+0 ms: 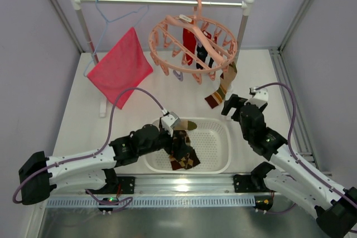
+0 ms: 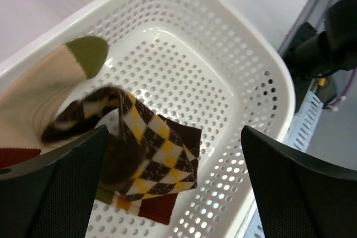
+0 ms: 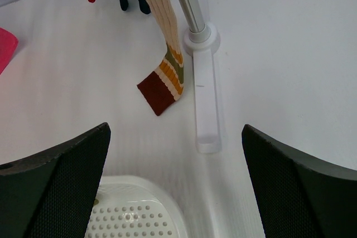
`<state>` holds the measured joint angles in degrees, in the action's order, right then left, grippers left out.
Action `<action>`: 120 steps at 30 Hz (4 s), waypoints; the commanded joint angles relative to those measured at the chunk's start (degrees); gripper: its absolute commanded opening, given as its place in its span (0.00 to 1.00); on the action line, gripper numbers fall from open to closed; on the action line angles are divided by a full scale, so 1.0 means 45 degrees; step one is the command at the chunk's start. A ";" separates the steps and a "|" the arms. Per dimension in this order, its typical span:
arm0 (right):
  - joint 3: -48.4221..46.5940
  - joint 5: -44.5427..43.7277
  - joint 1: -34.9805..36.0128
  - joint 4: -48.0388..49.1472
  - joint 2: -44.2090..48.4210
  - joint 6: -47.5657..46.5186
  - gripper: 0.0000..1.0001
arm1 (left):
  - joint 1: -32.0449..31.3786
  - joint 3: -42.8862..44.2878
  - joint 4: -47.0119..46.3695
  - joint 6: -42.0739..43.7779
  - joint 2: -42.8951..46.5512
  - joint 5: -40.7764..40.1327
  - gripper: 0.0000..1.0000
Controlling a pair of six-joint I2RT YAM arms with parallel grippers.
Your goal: Remove the socks clipped to the hanger
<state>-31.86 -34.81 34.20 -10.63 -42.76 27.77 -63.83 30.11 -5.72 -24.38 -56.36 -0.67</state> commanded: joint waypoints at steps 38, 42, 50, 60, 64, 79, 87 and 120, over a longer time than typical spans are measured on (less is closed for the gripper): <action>0.2450 0.6015 -0.5722 0.3047 0.1474 0.0606 1.00 | -0.0365 0.6217 -0.8825 0.2389 -0.9640 -0.3755 1.00; 0.2431 0.6406 -0.5958 0.2930 0.1885 0.0606 1.00 | -0.0560 0.7485 -1.0017 0.2839 -1.1688 -0.4712 1.00; 0.2099 0.7090 -0.5998 0.2579 0.3095 0.0528 1.00 | -0.0893 1.0161 -1.1562 0.4537 -1.4875 -0.8072 1.00; 0.1533 0.7325 -0.5998 0.1465 0.4600 0.0255 1.00 | -0.0171 1.2391 -1.0566 0.3934 -1.6538 -0.9403 1.00; 0.1318 0.7364 -0.5998 0.1133 0.5029 0.0196 1.00 | 0.0141 1.2956 -1.0021 0.3739 -1.6811 -0.9170 1.00; 0.0888 0.7345 -0.5997 0.0352 0.5948 0.0060 1.00 | 0.0572 1.4070 -0.9901 0.3934 -1.7846 -0.9657 0.59; 0.0810 0.7188 -0.5997 0.0156 0.6046 -0.0116 1.00 | 0.0572 1.3604 -1.0760 0.4363 -1.7750 -0.9950 0.00; 0.1063 0.6719 -0.6017 0.0253 0.5967 -0.0780 1.00 | -0.0932 1.4873 -1.3883 1.0357 -1.8706 -1.3816 1.00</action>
<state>-25.93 -4.58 6.92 -9.13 -16.71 25.78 -69.10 95.85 -62.52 19.97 -142.43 -59.09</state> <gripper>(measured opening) 0.996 0.996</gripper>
